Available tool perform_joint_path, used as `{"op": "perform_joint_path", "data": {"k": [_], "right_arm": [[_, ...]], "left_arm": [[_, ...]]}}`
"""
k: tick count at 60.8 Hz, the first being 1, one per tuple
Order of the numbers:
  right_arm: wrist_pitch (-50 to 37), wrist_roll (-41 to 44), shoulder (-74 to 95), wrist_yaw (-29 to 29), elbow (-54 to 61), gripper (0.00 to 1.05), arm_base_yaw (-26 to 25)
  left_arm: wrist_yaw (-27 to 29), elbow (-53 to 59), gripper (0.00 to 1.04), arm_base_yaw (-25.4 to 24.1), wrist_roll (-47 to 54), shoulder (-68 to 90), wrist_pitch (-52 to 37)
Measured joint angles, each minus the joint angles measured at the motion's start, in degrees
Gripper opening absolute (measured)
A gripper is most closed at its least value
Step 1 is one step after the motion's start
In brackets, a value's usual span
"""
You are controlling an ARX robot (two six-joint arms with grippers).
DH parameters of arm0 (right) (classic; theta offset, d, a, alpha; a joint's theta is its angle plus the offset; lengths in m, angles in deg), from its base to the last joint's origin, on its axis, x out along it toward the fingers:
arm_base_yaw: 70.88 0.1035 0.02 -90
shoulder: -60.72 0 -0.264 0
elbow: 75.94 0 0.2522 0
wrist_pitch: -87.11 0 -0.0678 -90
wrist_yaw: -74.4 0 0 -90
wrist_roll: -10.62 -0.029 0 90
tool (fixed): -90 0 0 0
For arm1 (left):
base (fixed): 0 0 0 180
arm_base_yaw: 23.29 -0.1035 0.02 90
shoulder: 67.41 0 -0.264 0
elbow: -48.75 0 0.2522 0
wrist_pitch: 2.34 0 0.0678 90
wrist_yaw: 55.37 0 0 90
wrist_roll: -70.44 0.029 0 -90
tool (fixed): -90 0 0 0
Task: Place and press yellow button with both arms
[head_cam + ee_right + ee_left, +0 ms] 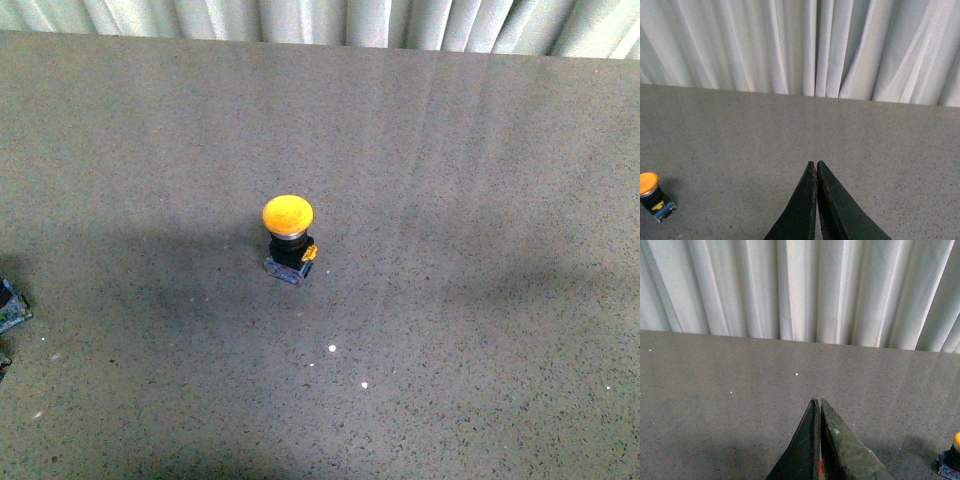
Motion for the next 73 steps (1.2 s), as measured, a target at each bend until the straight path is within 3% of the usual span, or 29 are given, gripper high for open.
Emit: {"op": "perform_joint_path", "data": {"k": [39,61,67,73], "right_arm": [[21.0,0.0,-22.3,0.0,0.1,0.01,0.0],[26.9,0.0,-28.1,0.0,0.1,0.01,0.0],[35.7,0.0,-35.0,-0.1,0.0,0.01,0.0],[36.9,0.0,-37.8,0.0,0.0,0.01,0.0]], "left_arm": [[0.0,0.0,0.01,0.0,0.0,0.0,0.0],[0.0,0.0,0.01,0.0,0.0,0.0,0.0],[0.0,0.0,0.01,0.0,0.0,0.0,0.0],[0.0,0.0,0.01,0.0,0.0,0.0,0.0]]}}
